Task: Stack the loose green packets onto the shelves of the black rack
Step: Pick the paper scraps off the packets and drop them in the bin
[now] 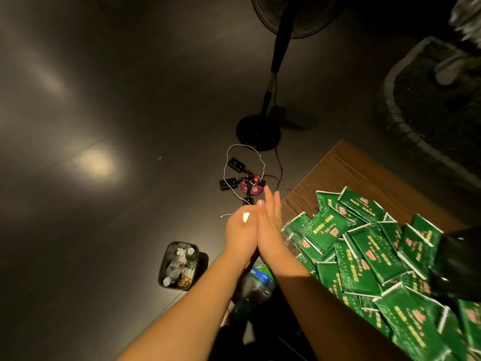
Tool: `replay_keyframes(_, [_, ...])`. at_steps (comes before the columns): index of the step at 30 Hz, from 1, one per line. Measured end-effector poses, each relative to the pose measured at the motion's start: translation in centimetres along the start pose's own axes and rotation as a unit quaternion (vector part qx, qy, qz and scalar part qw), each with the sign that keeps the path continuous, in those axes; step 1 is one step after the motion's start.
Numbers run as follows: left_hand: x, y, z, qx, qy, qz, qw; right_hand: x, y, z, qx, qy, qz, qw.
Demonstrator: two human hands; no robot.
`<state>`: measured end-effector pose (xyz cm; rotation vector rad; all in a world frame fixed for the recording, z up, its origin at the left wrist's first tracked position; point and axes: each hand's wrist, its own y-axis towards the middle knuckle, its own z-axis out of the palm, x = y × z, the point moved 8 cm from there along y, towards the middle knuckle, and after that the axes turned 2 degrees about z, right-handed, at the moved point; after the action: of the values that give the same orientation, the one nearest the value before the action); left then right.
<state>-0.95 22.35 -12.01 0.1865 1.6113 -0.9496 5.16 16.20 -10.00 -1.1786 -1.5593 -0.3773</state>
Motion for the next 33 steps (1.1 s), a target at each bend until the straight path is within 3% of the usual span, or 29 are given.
replay_keyframes(9, [0.2, 0.1, 0.2, 0.017, 0.042, -0.058, 0.997, 0.6, 0.1, -0.1, 0.008, 0.086, -0.022, 0.996])
replay_keyframes(15, [0.1, -0.2, -0.6, -0.032, -0.052, -0.075, 0.995, -1.3, -0.1, 1.0, 0.056, -0.029, -0.008, 0.998])
replay_keyframes(19, [1.2, -1.2, 0.0, -0.032, -0.173, -0.175, 0.969, -1.8, -0.5, 0.5, 0.046, -0.066, 0.004, 0.997])
replay_keyframes(22, [1.8, -1.7, 0.4, -0.036, -0.207, -0.196, 0.958, -1.8, -0.5, 0.8, 0.063, -0.017, 0.020, 0.998])
replay_keyframes(27, [0.9, -1.9, 1.3, -0.017, -0.291, -0.162, 0.943, -1.5, -0.3, 1.3, 0.048, 0.090, 0.035, 0.994])
replay_keyframes(33, [0.3, -1.6, 0.8, 0.001, -0.363, -0.141, 0.921, 0.1, -0.6, 0.9, -0.007, 0.061, -0.011, 0.998])
